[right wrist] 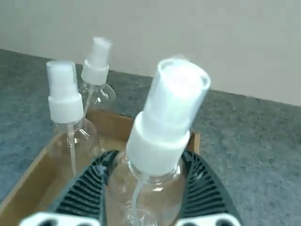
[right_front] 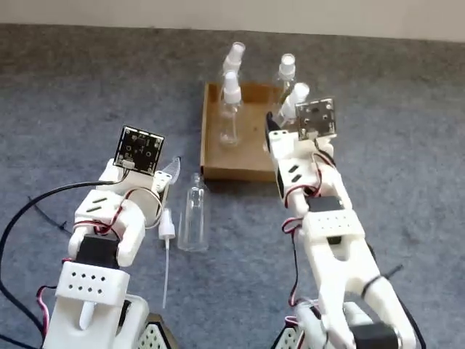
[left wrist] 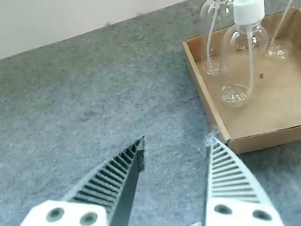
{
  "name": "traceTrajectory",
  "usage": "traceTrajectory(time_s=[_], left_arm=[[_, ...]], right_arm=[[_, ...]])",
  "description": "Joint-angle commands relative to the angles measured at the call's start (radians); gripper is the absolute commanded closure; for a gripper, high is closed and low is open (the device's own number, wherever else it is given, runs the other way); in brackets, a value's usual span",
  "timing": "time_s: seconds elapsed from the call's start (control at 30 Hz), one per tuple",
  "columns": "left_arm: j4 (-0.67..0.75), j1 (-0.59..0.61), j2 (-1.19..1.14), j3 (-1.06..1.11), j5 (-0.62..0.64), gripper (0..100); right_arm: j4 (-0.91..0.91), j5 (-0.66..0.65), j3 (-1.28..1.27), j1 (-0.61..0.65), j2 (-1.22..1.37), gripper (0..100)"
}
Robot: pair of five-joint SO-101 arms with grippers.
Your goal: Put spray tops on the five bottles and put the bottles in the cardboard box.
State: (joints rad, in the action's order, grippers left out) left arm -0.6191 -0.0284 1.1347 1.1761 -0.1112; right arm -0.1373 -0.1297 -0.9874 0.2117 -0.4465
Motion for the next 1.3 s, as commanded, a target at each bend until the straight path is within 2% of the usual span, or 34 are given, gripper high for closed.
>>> traceTrajectory(time_s=[0.0,0.37,0.9,1.27], left_arm=[[0.025,0.007,0.01,-0.004,0.005,81],[0.026,0.005,0.01,-0.004,0.005,81],[0.026,0.005,0.01,-0.004,0.005,81],[0.026,0.005,0.01,-0.004,0.005,81]], right_arm=[[-0.064,-0.011,0.104,-0.013,0.054,99.5],[-0.219,-0.017,0.17,-0.019,0.26,99.5],[-0.225,-0.012,0.308,-0.045,0.438,99.5],[-0.217,-0.017,0.32,-0.038,0.472,99.5]])
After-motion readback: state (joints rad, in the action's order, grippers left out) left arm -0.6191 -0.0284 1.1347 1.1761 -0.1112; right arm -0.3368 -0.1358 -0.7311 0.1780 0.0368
